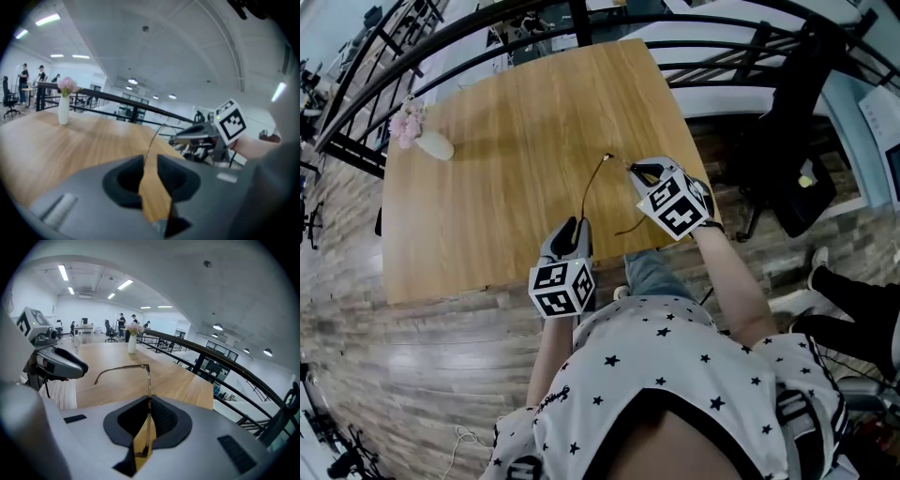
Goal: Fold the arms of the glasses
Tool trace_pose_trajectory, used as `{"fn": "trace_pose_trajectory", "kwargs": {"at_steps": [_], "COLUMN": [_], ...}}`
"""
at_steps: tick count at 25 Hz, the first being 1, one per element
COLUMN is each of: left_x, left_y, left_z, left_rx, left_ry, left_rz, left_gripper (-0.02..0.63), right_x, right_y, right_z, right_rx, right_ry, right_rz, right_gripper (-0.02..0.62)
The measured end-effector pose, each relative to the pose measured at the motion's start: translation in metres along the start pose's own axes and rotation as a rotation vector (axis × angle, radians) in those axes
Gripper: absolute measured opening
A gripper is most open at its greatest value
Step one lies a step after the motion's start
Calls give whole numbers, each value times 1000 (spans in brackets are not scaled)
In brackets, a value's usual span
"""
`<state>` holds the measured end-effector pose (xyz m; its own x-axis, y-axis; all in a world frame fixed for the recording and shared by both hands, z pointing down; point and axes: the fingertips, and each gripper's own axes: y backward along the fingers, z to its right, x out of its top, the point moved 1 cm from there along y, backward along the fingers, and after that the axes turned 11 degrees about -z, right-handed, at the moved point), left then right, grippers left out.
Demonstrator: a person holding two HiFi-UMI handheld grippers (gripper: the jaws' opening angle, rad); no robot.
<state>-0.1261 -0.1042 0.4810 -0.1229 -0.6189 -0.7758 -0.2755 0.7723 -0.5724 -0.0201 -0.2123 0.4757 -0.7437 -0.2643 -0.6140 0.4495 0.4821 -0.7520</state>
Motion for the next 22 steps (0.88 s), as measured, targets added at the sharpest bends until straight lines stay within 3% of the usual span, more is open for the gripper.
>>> {"fn": "trace_pose_trajectory", "kwargs": {"at_steps": [3,12,22], "left_x": [-1,-5,-3], "left_y": [-4,-10,-14], "left_z": [1,-1,9], "left_rx": [8,28,3], "left_ry": [-44,-135,-178], "left_rz": [-17,-42,-54], "left_gripper": [107,109,67], "right_x": [1,10,14], "right_y": [7,26,31], "right_z": [1,1,3], "right_rx": [-1,11,6], "right_ry": [-22,-71,-86], "right_rz": [15,57,73], "right_gripper": [20,20,20]}}
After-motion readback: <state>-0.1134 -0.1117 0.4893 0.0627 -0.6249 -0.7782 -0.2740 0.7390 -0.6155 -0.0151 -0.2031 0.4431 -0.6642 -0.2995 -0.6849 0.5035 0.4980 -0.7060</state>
